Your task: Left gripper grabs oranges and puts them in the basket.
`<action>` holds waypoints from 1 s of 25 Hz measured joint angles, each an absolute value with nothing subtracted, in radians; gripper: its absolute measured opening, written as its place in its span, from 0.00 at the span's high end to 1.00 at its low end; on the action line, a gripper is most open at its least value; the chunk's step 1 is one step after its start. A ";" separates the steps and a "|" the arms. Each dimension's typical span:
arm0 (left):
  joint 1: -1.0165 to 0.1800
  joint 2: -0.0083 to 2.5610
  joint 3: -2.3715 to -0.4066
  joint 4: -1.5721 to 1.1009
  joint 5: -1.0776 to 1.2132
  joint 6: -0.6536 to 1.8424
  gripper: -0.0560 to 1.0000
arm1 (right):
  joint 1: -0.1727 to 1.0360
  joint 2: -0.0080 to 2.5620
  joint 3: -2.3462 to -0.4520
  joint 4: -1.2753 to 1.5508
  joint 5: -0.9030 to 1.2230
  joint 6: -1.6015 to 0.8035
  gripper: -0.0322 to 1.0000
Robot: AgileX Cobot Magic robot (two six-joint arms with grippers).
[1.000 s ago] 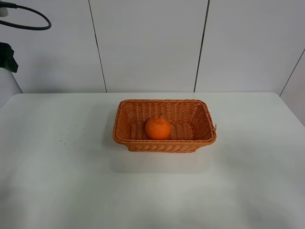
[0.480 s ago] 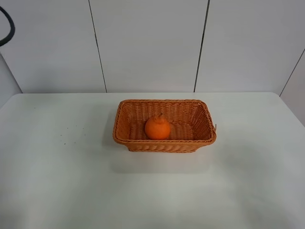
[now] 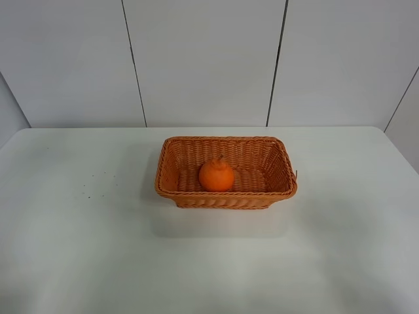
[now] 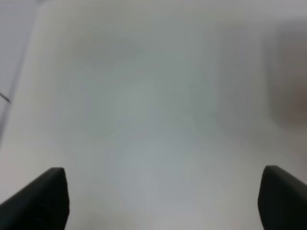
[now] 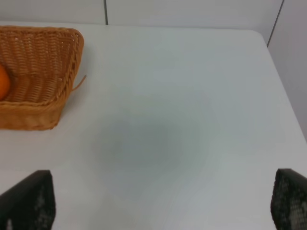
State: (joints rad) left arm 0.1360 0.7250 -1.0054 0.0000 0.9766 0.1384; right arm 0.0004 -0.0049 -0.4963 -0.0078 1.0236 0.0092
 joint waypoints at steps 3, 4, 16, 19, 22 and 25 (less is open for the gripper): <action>0.136 0.676 -1.003 -0.037 1.061 0.135 0.10 | 0.000 -0.005 -0.496 -0.008 1.024 0.009 0.30; 0.136 0.660 -0.993 -0.044 1.079 0.134 0.10 | 0.000 -0.005 -0.496 -0.008 1.024 0.009 0.30; 0.108 0.363 -0.612 -0.117 1.084 0.208 0.10 | 0.000 -0.005 -0.496 -0.008 1.024 0.009 0.30; 0.108 0.254 -0.559 -0.118 1.052 0.209 0.10 | 0.000 -0.005 -0.496 -0.008 1.024 0.009 0.30; 0.108 0.168 -0.535 -0.104 1.021 0.212 0.10 | 0.000 -0.005 -0.496 -0.008 1.024 0.009 0.30; 0.108 0.129 -0.534 -0.083 1.022 0.212 0.10 | 0.000 -0.005 -0.496 -0.008 1.024 0.009 0.30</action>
State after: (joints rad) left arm 0.1084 0.1290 -0.5339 -0.0829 1.0216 0.2117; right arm 0.0004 -0.0049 -0.4963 -0.0078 1.0236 0.0092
